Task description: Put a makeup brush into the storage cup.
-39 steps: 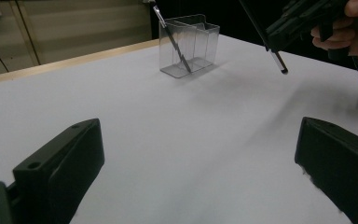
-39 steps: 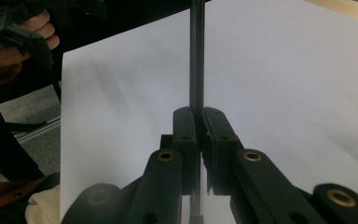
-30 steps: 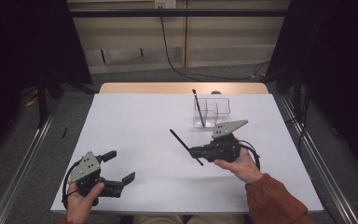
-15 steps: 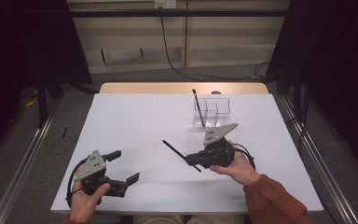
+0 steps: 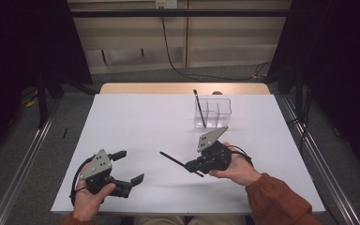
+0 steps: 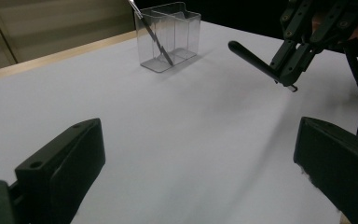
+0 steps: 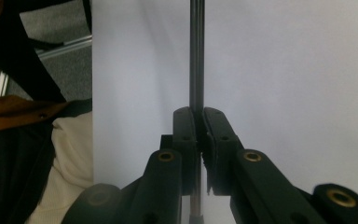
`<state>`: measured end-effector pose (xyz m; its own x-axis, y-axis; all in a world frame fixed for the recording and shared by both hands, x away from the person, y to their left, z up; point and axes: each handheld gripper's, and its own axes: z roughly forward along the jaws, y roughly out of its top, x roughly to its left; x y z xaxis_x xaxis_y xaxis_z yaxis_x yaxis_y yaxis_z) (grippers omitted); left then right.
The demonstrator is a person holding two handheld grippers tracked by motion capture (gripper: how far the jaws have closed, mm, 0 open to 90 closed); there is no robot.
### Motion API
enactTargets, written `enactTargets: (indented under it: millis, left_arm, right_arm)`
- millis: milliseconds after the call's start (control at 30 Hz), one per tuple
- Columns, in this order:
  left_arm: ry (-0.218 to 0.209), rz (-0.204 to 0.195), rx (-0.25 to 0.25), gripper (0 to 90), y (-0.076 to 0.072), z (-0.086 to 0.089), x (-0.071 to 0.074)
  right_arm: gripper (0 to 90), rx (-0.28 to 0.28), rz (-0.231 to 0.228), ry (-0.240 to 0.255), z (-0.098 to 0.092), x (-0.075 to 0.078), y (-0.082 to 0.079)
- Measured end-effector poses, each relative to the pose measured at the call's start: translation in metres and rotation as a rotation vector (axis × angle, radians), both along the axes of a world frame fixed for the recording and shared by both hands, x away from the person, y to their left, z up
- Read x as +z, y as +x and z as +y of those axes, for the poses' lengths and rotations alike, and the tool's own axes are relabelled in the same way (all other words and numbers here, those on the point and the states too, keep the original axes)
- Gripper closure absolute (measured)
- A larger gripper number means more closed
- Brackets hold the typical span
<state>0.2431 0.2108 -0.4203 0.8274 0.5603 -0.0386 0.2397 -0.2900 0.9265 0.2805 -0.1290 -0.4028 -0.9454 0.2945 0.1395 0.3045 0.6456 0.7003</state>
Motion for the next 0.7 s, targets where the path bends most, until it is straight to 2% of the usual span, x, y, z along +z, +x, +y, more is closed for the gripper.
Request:
enactTargets:
  millis: [200, 267, 333, 400, 500, 600, 700]
  left_arm:
    - [0.013, 0.004, -0.019, 2.1, 0.001, -0.003, 0.001]
    - [0.026, -0.005, 0.002, 2.2, 0.001, -0.005, 0.001]
    - [0.020, 0.005, -0.012, 2.1, 0.001, -0.006, 0.001]
    - [0.043, 0.001, -0.023, 2.2, 0.002, -0.007, 0.002]
    - [0.040, 0.015, -0.036, 2.2, 0.002, -0.010, 0.002]
    - [0.066, 0.017, -0.051, 2.3, 0.004, -0.013, 0.003]
    - [0.060, 0.027, -0.053, 2.8, 0.006, -0.014, 0.007]
  right_arm:
    - [84.6, 0.034, 0.010, -0.039, 0.006, -0.001, -0.001]
    - [84.6, 0.055, 0.014, -0.054, 0.008, 0.000, -0.001]
    - [84.6, 0.059, 0.017, -0.076, 0.010, -0.001, -0.002]
    - [84.6, 0.065, 0.020, -0.100, 0.011, -0.001, -0.001]
    - [84.6, 0.076, 0.021, -0.118, 0.013, -0.002, 0.000]
    - [84.6, 0.085, 0.033, -0.141, 0.015, -0.003, 0.001]
    - [84.5, 0.095, 0.033, -0.159, 0.016, -0.003, 0.001]
